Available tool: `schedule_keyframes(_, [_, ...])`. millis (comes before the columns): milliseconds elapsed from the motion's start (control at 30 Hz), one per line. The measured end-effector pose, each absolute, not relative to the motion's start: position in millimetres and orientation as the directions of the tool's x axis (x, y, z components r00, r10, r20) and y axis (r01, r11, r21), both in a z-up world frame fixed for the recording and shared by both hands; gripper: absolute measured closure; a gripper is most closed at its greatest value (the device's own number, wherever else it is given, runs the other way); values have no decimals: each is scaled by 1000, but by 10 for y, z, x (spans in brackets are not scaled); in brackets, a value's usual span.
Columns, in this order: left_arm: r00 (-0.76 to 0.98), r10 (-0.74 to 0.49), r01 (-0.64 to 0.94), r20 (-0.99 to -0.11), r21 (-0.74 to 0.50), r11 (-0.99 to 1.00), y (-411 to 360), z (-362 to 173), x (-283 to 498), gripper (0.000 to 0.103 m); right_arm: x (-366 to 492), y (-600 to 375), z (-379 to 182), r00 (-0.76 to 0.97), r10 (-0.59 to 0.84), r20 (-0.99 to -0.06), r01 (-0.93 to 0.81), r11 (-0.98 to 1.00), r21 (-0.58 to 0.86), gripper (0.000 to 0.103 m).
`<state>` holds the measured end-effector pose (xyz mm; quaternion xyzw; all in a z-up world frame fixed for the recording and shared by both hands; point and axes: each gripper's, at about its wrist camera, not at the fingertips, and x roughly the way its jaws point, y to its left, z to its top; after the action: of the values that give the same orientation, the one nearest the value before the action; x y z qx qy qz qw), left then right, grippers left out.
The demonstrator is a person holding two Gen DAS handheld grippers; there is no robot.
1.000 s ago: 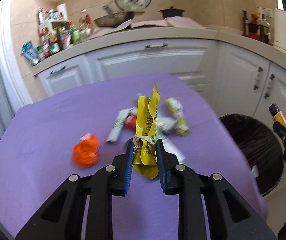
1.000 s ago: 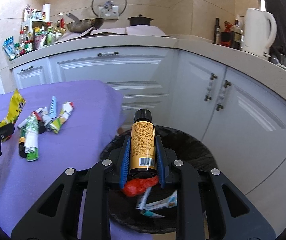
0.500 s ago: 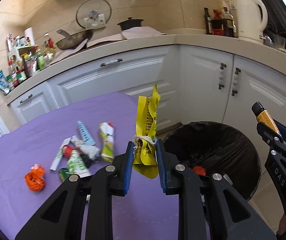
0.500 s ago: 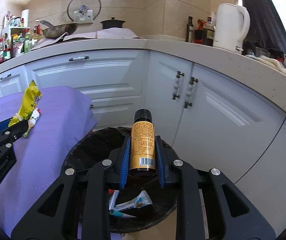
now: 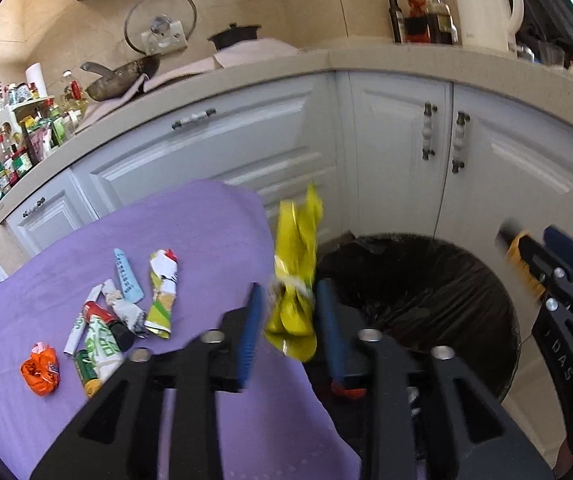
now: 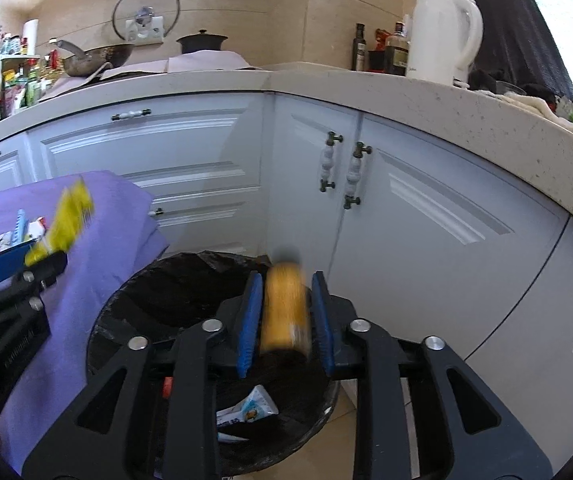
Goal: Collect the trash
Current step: 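Release the brown bottle into the bin while the left tool carries the yellow wrapper there, then grasp the white green-printed wrapper with the right tool while the left tool approaches the orange bag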
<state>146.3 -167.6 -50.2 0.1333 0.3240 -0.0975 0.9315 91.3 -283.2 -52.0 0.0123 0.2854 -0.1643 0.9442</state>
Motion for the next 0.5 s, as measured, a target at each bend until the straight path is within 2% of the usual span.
schedule_keyframes(167, [767,-94,261,-635,174,950,-1655,-495,1460,50,865,-2851,-477,783,-313,-537,333,941,-62,66])
schedule_keyframes(433, [786,-82,221,-612,156,963,-1426,-357,1396,47,861,-2698,-399,800,-252,-544,288,957,-19,59])
schedule_keyframes(500, [792,-63,197,-608,157,968,-1293,-331,1372,46,874,-2624,-379,809,-215,-547,260,966,6,51])
